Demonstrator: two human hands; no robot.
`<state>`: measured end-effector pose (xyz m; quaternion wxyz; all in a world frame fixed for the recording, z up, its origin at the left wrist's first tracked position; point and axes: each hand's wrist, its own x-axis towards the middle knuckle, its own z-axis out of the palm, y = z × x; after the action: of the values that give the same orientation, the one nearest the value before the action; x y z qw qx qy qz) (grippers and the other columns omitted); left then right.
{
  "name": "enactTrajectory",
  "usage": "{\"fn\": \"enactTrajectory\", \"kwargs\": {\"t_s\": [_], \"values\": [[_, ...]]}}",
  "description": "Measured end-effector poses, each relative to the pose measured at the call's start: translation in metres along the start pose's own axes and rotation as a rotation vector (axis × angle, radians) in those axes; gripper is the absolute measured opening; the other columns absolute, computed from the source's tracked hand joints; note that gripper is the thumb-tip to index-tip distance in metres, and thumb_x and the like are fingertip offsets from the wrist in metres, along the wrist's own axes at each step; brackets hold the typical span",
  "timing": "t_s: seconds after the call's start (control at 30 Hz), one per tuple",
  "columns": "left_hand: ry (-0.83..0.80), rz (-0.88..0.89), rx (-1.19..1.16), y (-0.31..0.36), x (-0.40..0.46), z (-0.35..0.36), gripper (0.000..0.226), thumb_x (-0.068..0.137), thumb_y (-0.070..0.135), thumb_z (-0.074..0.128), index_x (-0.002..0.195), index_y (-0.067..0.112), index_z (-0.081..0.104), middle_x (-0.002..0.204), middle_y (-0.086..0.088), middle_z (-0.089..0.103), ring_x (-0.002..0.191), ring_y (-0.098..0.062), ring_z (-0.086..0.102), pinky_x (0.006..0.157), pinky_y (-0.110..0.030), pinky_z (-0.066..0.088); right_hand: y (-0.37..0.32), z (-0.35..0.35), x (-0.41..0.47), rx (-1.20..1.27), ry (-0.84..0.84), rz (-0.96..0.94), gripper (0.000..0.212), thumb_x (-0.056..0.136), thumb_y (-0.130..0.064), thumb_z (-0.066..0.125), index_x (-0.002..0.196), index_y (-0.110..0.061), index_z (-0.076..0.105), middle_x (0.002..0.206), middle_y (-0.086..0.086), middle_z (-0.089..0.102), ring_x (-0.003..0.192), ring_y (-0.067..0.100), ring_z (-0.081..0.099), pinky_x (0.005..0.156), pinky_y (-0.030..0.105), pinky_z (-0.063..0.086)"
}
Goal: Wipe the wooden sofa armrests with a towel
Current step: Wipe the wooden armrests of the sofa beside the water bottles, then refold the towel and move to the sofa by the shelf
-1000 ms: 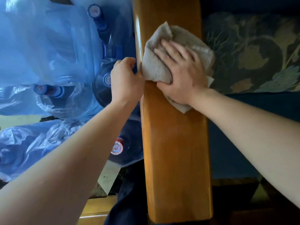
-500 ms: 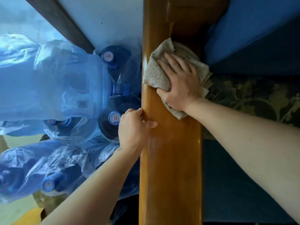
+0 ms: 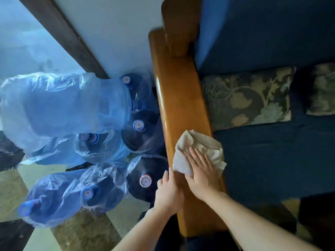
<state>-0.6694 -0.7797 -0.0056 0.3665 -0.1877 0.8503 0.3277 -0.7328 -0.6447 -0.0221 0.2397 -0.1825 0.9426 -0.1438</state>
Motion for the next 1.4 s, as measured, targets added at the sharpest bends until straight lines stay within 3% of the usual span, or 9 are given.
{"fn": "enactTrajectory", "kwargs": {"t_s": [0.13, 0.23, 0.33, 0.43, 0.57, 0.93, 1.1, 1.23, 1.4], "values": [[-0.043, -0.045, -0.206, -0.012, -0.088, 0.023, 0.046, 0.09, 0.011, 0.04, 0.134, 0.022, 0.049, 0.127, -0.009, 0.056, 0.115, -0.032, 0.05, 0.104, -0.042, 0.038, -0.03, -0.017, -0.088, 0.65, 0.097, 0.375, 0.048, 0.104, -0.032, 0.051, 0.152, -0.033, 0.049, 0.155, -0.016, 0.041, 0.145, 0.007, 0.036, 0.123, 0.034, 0.029], [-0.151, -0.161, -0.523, 0.002, -0.129, 0.012, 0.024, 0.089, 0.022, 0.044, 0.106, 0.024, 0.061, 0.114, -0.007, 0.066, 0.104, -0.024, 0.061, 0.098, -0.045, 0.05, -0.049, -0.064, -0.119, 1.189, 0.212, 0.672, 0.039, 0.083, -0.06, 0.049, 0.11, -0.04, 0.07, 0.109, -0.008, 0.072, 0.109, 0.01, 0.067, 0.088, 0.027, 0.05], [-0.362, -0.387, -0.85, 0.029, -0.167, -0.007, 0.048, 0.088, 0.053, 0.06, 0.117, 0.015, 0.065, 0.116, -0.011, 0.068, 0.105, -0.029, 0.064, 0.087, -0.045, 0.058, -0.052, -0.103, -0.17, 1.697, 0.429, 0.798, 0.04, 0.089, -0.056, 0.056, 0.117, -0.031, 0.07, 0.116, 0.01, 0.073, 0.111, 0.028, 0.068, 0.091, 0.045, 0.057], [-0.627, -0.375, -1.198, 0.056, -0.185, -0.012, 0.067, 0.087, 0.059, 0.065, 0.116, -0.001, 0.069, 0.119, -0.017, 0.071, 0.112, -0.034, 0.064, 0.085, -0.045, 0.057, -0.044, -0.12, -0.208, 2.074, 0.65, 0.714, 0.034, 0.096, -0.046, 0.057, 0.109, -0.027, 0.081, 0.113, 0.014, 0.079, 0.104, 0.035, 0.077, 0.077, 0.049, 0.063], [-0.618, -0.184, -1.372, 0.117, -0.213, 0.003, 0.057, 0.084, 0.025, 0.074, 0.133, 0.0, 0.062, 0.113, -0.018, 0.07, 0.103, -0.031, 0.066, 0.097, -0.042, 0.052, -0.02, -0.15, -0.262, 2.305, 0.794, 0.542, 0.042, 0.097, -0.046, 0.057, 0.124, -0.019, 0.075, 0.119, 0.02, 0.076, 0.104, 0.04, 0.075, 0.077, 0.055, 0.063], [-0.522, 0.005, -1.044, 0.304, -0.303, 0.135, 0.053, 0.066, 0.013, 0.085, 0.116, 0.008, 0.072, 0.104, -0.013, 0.078, 0.087, -0.026, 0.074, 0.056, -0.031, 0.056, 0.14, -0.212, -0.442, 2.25, 1.12, 0.47, 0.037, 0.101, -0.039, 0.056, 0.135, -0.024, 0.063, 0.127, 0.018, 0.074, 0.117, 0.039, 0.07, 0.107, 0.058, 0.05], [-0.565, 0.096, -0.777, 0.383, -0.332, 0.202, 0.047, 0.067, 0.023, 0.086, 0.112, 0.014, 0.075, 0.102, -0.009, 0.08, 0.088, -0.024, 0.076, 0.062, -0.034, 0.053, 0.197, -0.228, -0.517, 2.328, 1.374, 0.426, 0.04, 0.1, -0.048, 0.056, 0.134, -0.027, 0.063, 0.121, 0.017, 0.076, 0.112, 0.037, 0.073, 0.085, 0.05, 0.062], [-0.589, 0.126, -0.572, 0.441, -0.342, 0.267, 0.027, 0.087, 0.035, 0.077, 0.097, 0.009, 0.076, 0.093, -0.01, 0.078, 0.066, -0.023, 0.074, 0.05, -0.03, 0.053, 0.247, -0.239, -0.565, 2.442, 1.574, 0.488, 0.046, 0.1, -0.053, 0.054, 0.132, -0.022, 0.066, 0.115, 0.019, 0.078, 0.117, 0.04, 0.067, 0.092, 0.051, 0.057], [-0.392, 0.423, -0.172, 0.516, -0.337, 0.326, 0.025, 0.1, 0.033, 0.054, 0.103, 0.008, 0.057, 0.083, -0.008, 0.06, 0.073, -0.023, 0.061, 0.071, -0.039, 0.054, 0.313, -0.259, -0.613, 2.568, 1.761, 0.493, 0.049, 0.101, -0.048, 0.053, 0.135, -0.014, 0.062, 0.116, 0.023, 0.074, 0.115, 0.04, 0.064, 0.098, 0.051, 0.049]]}}
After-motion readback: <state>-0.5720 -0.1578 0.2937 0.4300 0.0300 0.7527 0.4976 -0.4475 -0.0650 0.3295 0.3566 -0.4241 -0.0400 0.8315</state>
